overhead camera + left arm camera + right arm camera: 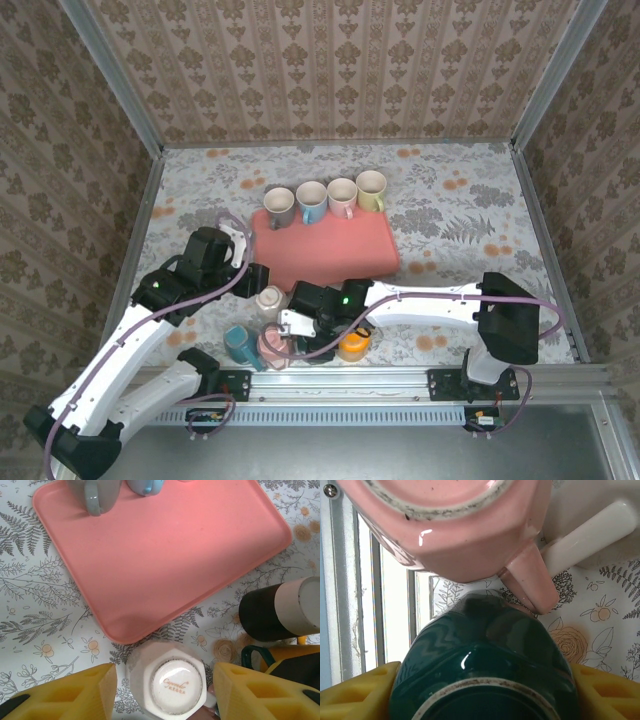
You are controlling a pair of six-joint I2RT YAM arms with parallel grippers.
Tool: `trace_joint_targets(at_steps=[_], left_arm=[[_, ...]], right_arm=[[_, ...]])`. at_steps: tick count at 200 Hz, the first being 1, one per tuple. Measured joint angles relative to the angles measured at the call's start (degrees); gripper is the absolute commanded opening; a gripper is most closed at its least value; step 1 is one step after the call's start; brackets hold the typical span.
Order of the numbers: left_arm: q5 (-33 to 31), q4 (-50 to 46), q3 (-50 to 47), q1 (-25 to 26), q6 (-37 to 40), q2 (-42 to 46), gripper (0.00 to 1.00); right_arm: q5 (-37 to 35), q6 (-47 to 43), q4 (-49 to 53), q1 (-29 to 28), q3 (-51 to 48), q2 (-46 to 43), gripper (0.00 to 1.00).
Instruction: Turn the mug right side up
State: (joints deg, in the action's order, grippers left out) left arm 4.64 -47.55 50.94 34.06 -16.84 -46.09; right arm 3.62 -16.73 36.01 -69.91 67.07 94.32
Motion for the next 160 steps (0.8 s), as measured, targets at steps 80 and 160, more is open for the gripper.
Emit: trace_joint_targets(at_steps=[80, 160], left_arm=[[-0.11, 0.26, -0.31, 0.02, -0.02, 0.02, 0.56], [2.47, 3.96, 1.11, -0.02, -0.28, 0.42, 0.60]], right_arm=[[0.59, 9.49, -0.96, 7.91, -0.90, -9.42, 0.26], [17.07, 54.49, -17.59, 35.21, -1.44, -24.11, 0.03]])
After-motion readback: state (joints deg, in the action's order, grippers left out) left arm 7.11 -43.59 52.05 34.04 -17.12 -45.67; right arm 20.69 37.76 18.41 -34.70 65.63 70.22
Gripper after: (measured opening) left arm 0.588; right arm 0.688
